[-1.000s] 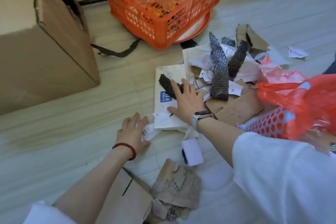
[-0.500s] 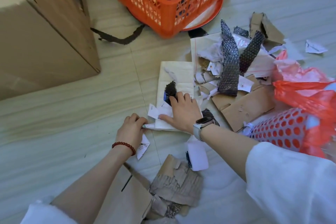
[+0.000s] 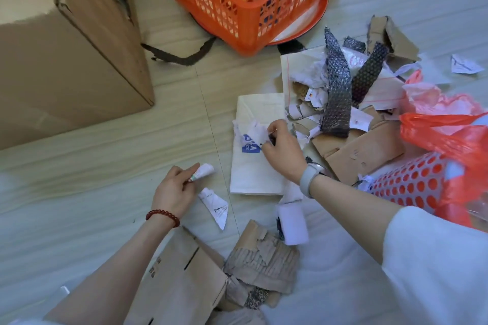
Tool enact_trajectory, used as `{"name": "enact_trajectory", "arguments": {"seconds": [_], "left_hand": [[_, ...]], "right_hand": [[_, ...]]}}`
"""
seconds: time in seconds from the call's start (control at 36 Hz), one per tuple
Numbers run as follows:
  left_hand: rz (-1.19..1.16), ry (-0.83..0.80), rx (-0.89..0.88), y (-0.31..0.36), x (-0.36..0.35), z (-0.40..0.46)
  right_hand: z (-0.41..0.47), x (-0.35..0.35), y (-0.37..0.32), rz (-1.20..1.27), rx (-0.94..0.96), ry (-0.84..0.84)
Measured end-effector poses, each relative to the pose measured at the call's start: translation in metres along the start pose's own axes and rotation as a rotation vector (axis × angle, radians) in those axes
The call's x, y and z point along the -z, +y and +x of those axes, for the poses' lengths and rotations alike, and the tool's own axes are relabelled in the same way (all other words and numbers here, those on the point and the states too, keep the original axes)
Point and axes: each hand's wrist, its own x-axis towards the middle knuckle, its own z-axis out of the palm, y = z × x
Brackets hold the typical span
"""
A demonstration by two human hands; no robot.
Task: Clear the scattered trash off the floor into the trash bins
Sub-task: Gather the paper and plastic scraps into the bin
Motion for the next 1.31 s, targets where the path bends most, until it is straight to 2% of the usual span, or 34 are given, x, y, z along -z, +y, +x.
{"name": "enact_trajectory", "arguments": {"seconds": [0.08,0.22,0.28,0.42,0.56,0.67,0.75,0.83,0.94,1.03,1.08,1.19,1.31], "left_hand": [[-0.127,0.011,0.069,0.001,0.0,0.001],[-0.774,-0.026,0.368,0.019,0.002,-0.004],[-0.898,-0.108,0.42,0.024,0.002,-0.006],[-0.997,-0.192,0.46,0.037,0.001,-0.006],[-1.091,-0.28,0.429,0.052,0.0,-0.007],[-1.246,-0.358,0.455,0.06,-0.002,-0.008],[-1.37,-0.391,0.477,0.061,-0.002,-0.008],[-1.432,-0.423,0.476,0.063,0.0,-0.008],[-1.453,-0.38,0.519,0.068,0.002,-0.005],[-1.391,-0.375,0.542,0.071,-0.002,-0.004],[-1.286,-0.381,0.569,0.066,-0.006,-0.002],[-0.998,-0.313,0.616,0.053,-0.011,-0.003],[-0.91,-0.181,0.681,0.045,-0.013,-0.005]], "right_hand": [[-0.001,0.01,0.003,0.104,-0.028,0.071],[-0.002,0.026,0.018,0.075,0.017,0.145],[-0.005,0.035,0.028,0.004,0.038,0.128],[-0.019,0.063,0.048,-0.198,0.067,0.061],[-0.031,0.076,0.062,-0.512,0.053,0.009],[-0.04,0.067,0.072,-0.718,0.049,-0.155],[-0.042,0.055,0.075,-0.745,-0.009,-0.233],[-0.044,0.04,0.077,-0.665,-0.106,-0.231],[-0.045,0.026,0.073,-0.551,-0.174,-0.22],[-0.049,0.021,0.07,-0.465,-0.086,-0.205],[-0.051,0.023,0.068,-0.361,-0.083,-0.159],[-0.049,0.037,0.068,-0.109,-0.222,-0.05],[-0.053,0.055,0.063,0.008,-0.159,-0.009]]}}
